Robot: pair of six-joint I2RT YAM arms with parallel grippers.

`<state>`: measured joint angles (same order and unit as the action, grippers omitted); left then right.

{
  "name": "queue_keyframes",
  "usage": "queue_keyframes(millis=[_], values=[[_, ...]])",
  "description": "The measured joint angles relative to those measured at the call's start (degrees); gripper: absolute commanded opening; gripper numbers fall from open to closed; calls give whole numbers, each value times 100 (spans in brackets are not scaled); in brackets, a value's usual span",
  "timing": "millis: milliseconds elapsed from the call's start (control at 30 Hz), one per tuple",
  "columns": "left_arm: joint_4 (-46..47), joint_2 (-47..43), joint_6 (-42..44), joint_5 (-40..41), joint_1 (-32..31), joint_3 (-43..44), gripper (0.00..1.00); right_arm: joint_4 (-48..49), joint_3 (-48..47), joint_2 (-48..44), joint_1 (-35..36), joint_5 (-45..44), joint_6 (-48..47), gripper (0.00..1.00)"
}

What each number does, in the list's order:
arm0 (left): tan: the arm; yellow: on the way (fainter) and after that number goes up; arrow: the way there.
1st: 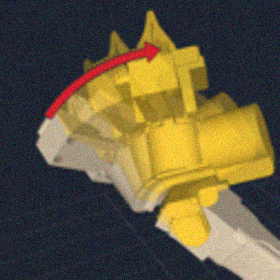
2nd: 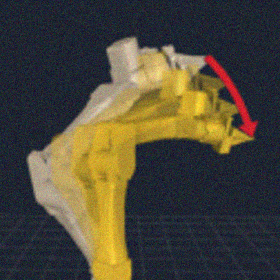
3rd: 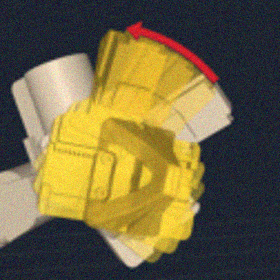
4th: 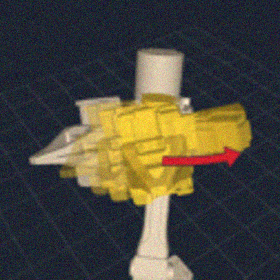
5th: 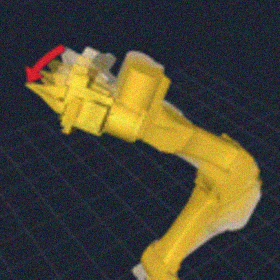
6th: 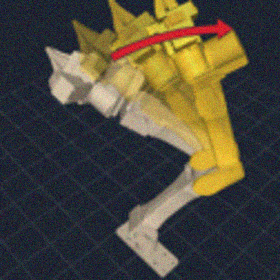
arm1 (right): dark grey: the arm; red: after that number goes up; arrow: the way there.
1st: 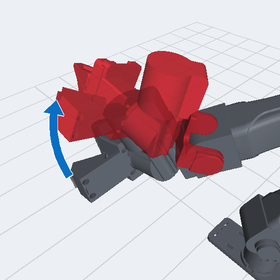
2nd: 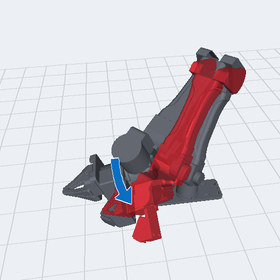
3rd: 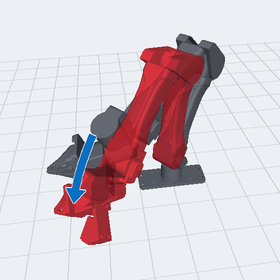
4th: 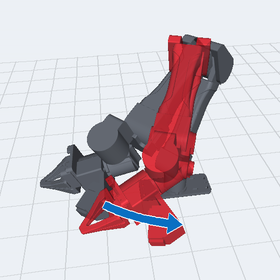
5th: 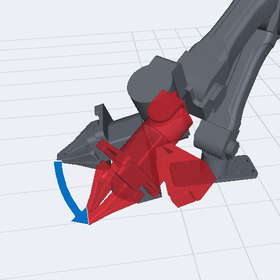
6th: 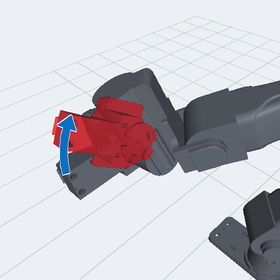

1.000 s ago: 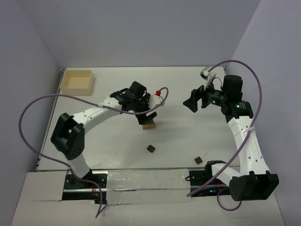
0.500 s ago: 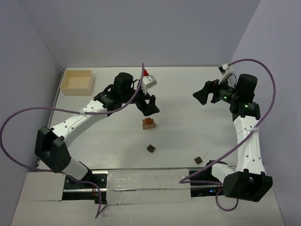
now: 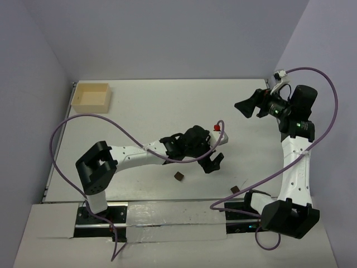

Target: Build the wood block tower

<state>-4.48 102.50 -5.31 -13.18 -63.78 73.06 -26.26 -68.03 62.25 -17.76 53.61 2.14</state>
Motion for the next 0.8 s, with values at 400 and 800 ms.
queue_keyframes(millis=[400, 800], values=[[1123, 561, 267, 670, -628, -105, 75, 163, -13, -595, -50, 685, 209, 100], [1425, 1416, 298, 985, -1584, 224, 67, 308, -10, -830, -58, 756, 320, 100]])
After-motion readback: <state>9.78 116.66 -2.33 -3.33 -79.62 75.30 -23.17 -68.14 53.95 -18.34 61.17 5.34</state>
